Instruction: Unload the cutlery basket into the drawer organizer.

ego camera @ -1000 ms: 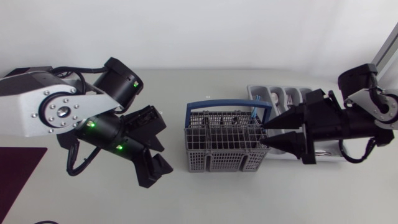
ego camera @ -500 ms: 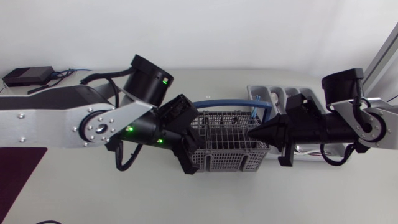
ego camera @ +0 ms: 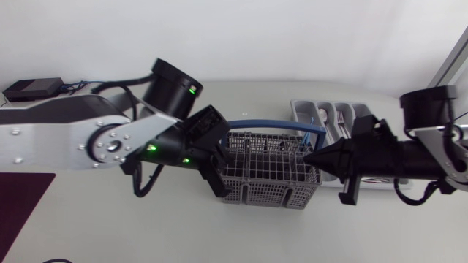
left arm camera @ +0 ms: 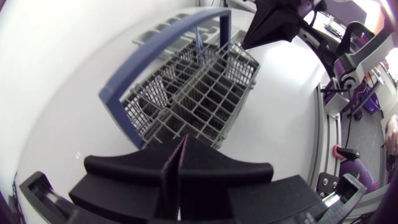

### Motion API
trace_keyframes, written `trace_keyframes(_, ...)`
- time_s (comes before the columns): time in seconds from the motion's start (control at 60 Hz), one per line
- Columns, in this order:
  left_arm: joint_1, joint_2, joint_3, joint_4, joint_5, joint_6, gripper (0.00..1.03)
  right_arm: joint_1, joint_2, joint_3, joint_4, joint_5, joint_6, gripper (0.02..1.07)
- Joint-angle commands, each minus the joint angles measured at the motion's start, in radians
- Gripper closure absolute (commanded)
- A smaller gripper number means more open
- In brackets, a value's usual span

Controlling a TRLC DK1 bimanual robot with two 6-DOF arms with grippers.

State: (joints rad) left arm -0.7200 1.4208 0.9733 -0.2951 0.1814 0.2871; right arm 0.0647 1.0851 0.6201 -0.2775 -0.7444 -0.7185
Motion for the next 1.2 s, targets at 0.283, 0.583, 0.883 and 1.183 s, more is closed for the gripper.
trace_keyframes(0.283,0.025,-0.132,-0.090,-0.042,0.000,0.011,0.89,-0.164,0.006,-0.037,-0.057,-0.110,-0.087,1.01)
trace_keyframes(0.583,-0.013,-0.016,-0.097,0.004,0.000,0.004,0.89,-0.045,0.236,-0.123,0.178,0.019,-0.053,1.01)
trace_keyframes(0.883,0.002,-0.052,-0.096,-0.004,0.000,0.011,0.89,-0.043,-0.060,-0.099,0.011,-0.033,-0.010,1.01)
trace_keyframes(1.183,-0.073,-0.079,-0.150,-0.021,0.000,0.030,0.89,-0.233,0.044,-0.046,0.023,-0.099,-0.073,1.01)
